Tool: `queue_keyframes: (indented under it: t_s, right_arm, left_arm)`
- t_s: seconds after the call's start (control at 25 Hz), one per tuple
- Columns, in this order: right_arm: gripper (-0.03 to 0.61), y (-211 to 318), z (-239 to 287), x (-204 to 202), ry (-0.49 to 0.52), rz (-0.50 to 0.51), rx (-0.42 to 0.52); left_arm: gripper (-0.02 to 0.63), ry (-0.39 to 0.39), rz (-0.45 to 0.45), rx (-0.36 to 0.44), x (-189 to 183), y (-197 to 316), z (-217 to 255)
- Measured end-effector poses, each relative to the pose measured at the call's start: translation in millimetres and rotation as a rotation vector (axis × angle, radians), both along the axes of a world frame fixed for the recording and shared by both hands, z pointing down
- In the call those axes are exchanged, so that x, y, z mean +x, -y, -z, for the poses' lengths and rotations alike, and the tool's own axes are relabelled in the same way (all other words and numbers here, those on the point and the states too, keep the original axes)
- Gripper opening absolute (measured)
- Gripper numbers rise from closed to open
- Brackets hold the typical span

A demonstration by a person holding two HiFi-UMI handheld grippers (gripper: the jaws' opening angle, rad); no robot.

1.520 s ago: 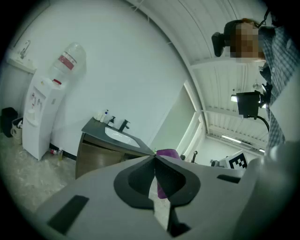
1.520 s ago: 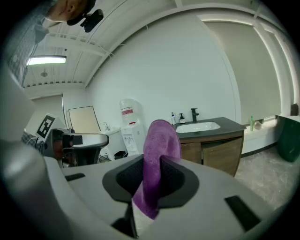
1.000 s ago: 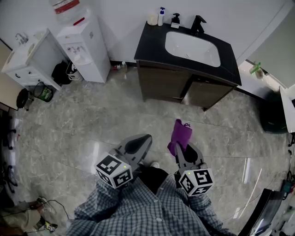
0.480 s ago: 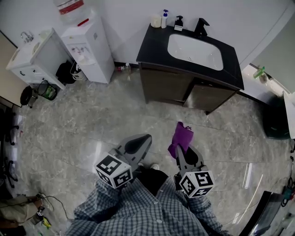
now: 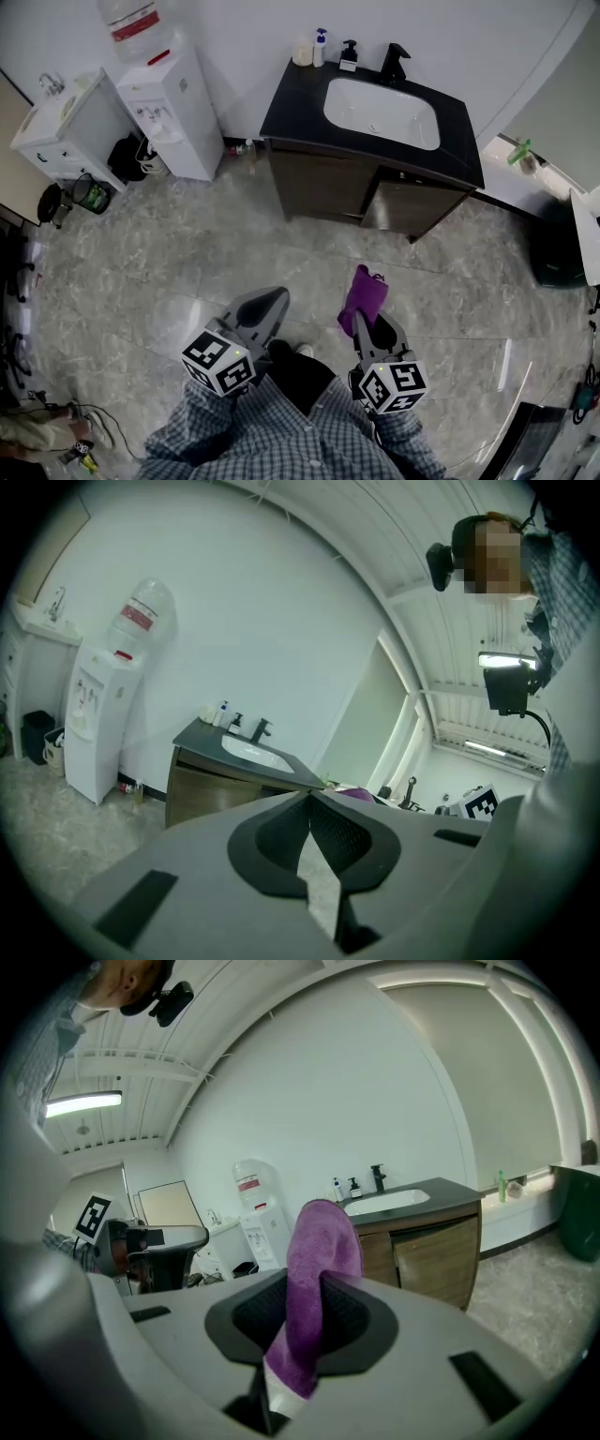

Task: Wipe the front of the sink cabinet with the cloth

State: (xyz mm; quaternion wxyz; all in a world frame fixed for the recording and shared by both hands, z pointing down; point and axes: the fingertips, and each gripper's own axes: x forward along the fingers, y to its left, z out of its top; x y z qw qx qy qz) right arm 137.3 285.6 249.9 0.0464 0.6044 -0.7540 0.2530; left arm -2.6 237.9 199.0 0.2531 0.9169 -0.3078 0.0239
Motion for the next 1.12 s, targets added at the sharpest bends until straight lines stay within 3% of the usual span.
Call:
queue_keyframes:
  t_s: [0.32,0.64,0.92,1.12]
  right_arm:
    - [0.083,21,-10,18,-0.023,-0.047,-0.028]
    - [0.083,94,-25,9,-0.030,-0.082,-0.052]
    - [0.083,192,-44,-4,-0.037,-0.171,-0.021]
    - [0.083,242,-78,15,-0.085,-0.283,-0.044]
  left_arm:
    - [0.012,-0.009,0.014,-0.005,4,23,-5]
    - [0.011,-0.014,0.030,-0.035,-14,99,-21]
    - [0.012,0.011,-0.035,-0.059,-31,169,-38]
    - [0.011,0.003,-0.110,-0.105,-29,209,-66]
